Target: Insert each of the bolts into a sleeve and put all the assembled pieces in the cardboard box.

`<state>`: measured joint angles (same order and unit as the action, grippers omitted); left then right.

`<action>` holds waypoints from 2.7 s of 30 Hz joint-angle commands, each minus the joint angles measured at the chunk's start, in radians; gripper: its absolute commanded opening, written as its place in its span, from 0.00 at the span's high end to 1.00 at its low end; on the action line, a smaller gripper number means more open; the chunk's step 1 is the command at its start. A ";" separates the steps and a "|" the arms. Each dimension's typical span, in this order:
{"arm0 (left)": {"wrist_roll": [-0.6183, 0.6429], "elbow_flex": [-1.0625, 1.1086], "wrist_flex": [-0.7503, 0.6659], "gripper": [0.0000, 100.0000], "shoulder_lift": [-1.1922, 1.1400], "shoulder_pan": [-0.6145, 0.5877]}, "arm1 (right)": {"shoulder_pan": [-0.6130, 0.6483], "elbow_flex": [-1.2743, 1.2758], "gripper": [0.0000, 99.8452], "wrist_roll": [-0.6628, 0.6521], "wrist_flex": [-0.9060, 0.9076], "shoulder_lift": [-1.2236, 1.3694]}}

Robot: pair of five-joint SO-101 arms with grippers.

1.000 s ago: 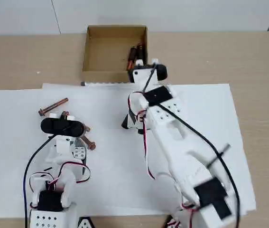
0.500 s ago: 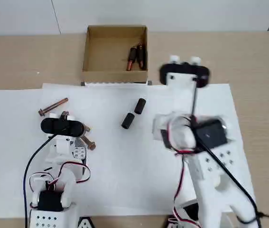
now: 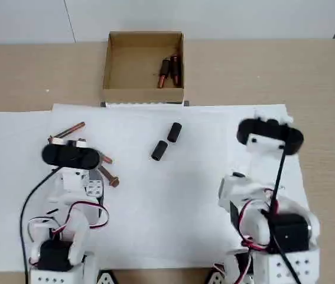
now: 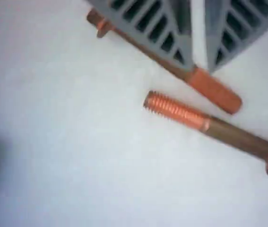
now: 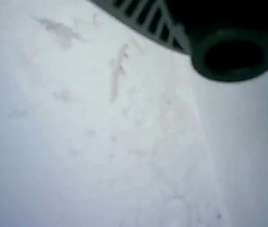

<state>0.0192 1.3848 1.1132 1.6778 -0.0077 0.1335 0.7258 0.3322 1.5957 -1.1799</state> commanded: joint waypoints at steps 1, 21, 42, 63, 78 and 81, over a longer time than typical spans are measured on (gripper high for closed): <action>0.009 -0.160 0.092 0.99 -0.008 -0.003 | -0.042 0.046 1.00 -0.015 -0.045 -0.077; 0.272 -0.849 0.167 0.99 -0.954 -0.068 | -0.219 0.100 1.00 -0.014 -0.050 -0.153; 0.585 -1.271 0.362 0.99 -1.676 -0.133 | -0.223 0.101 1.00 -0.009 -0.050 -0.153; 0.591 -1.463 0.365 0.86 -1.956 -0.137 | -0.223 0.175 1.00 0.038 -0.058 -0.153; 0.591 -1.463 0.295 0.86 -2.058 -0.140 | -0.222 0.181 1.00 0.038 -0.073 -0.153; 0.591 -1.463 0.276 0.86 -2.079 -0.141 | -0.223 0.181 1.00 0.038 -0.073 -0.153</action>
<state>0.6053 -0.0376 1.4154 -0.4058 -0.1473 -0.0875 0.9114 0.3567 1.5420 -1.3241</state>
